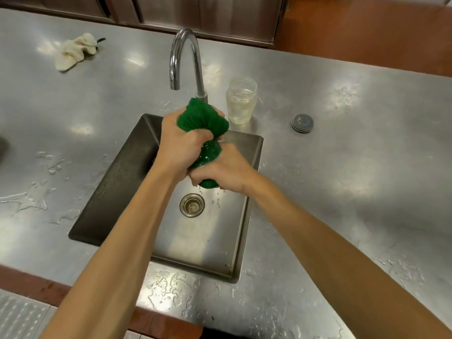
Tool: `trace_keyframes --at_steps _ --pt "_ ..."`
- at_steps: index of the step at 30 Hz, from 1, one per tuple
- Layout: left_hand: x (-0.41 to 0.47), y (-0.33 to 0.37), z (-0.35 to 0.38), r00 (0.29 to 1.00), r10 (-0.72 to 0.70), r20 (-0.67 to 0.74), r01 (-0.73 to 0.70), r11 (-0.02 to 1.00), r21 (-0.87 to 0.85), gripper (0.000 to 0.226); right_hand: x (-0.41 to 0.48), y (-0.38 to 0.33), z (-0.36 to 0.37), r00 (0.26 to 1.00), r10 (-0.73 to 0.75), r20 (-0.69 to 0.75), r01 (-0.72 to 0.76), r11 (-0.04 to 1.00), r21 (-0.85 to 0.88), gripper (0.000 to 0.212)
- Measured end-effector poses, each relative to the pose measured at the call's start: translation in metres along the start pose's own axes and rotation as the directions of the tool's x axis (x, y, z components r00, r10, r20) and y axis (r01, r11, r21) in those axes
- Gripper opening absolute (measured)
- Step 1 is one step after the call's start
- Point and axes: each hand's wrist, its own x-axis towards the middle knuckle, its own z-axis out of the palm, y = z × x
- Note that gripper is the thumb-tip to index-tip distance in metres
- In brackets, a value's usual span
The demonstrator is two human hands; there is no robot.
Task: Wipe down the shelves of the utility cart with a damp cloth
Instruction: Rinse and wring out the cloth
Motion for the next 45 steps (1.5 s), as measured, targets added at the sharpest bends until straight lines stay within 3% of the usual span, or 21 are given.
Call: trace_keyframes --at_steps 6,10,18,21,25,29,32,34,38,41,45 --pt "0.011 0.010 -0.014 0.987 0.023 0.161 -0.011 0.997 -0.074 0.026 0.003 -0.017 -0.007 0.987 0.060 0.150 -0.071 0.995 0.067 0.019" --pt "0.021 0.017 -0.026 0.979 0.037 0.202 -0.013 0.993 -0.118 0.038 0.015 -0.023 -0.004 0.964 0.043 0.263 -0.087 0.984 0.156 0.017" --pt "0.012 0.006 -0.034 0.968 -0.033 0.247 0.070 0.988 -0.140 0.028 0.024 -0.006 0.004 0.872 0.110 0.476 -0.221 0.957 0.185 0.025" --pt "0.015 -0.001 -0.034 0.976 -0.108 0.188 0.135 0.981 -0.139 0.031 0.024 -0.004 0.005 0.899 0.151 0.411 -0.212 0.972 0.106 0.022" --pt "0.018 -0.012 -0.032 0.979 -0.202 -0.026 0.199 0.975 -0.095 0.019 0.019 -0.005 0.002 0.953 0.141 0.267 -0.147 0.989 0.000 0.020" --pt "0.016 -0.019 -0.030 0.934 -0.329 -0.141 0.299 0.933 -0.199 0.023 0.006 0.004 -0.012 0.969 0.198 0.148 -0.202 0.979 0.016 0.054" --pt "0.014 -0.021 -0.031 0.883 -0.461 -0.088 0.413 0.852 -0.323 0.047 -0.011 0.009 -0.021 0.982 0.186 0.039 -0.189 0.976 0.106 0.061" --pt "0.010 -0.019 -0.024 0.882 -0.470 -0.039 0.432 0.838 -0.332 0.053 -0.022 0.014 -0.027 0.988 0.154 -0.030 -0.149 0.981 0.125 0.059" --pt "-0.002 -0.008 0.003 0.883 -0.469 0.013 0.457 0.855 -0.246 0.043 -0.058 0.020 -0.047 0.985 0.073 -0.158 -0.048 0.987 0.155 0.050" --pt "-0.014 -0.001 0.031 0.930 -0.367 -0.008 0.365 0.927 -0.087 0.024 -0.100 0.021 -0.066 0.974 0.005 -0.226 0.017 0.995 0.095 0.053" --pt "-0.047 0.009 0.082 0.952 -0.291 0.099 0.284 0.955 0.079 0.020 -0.159 0.031 -0.091 0.939 -0.005 -0.343 0.041 0.994 0.097 0.049"
